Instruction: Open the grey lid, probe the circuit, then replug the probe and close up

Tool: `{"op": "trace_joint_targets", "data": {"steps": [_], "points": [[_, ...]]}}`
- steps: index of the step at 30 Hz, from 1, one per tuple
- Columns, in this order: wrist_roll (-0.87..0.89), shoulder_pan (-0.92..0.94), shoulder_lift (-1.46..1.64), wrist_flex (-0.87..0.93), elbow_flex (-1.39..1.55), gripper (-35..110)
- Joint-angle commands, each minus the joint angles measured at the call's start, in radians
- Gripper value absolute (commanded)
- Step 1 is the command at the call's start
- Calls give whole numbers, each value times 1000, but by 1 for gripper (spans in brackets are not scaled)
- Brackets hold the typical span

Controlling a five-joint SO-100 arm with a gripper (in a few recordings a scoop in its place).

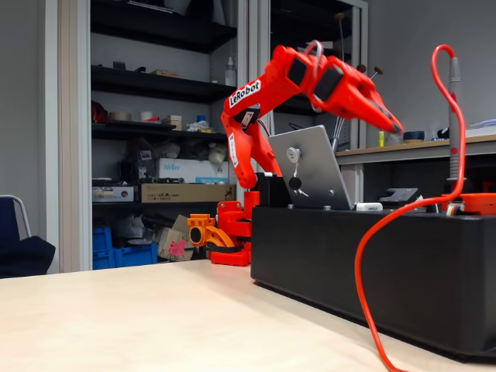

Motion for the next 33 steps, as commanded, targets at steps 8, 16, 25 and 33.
{"op": "trace_joint_targets", "data": {"steps": [8,16,25,33], "points": [[-337,187,-12,31,-225,0],[-690,307,-8,-89,-147,0],[-927,439,-54,-348,23,0],[-973,509,-104,-465,118,0]]}}
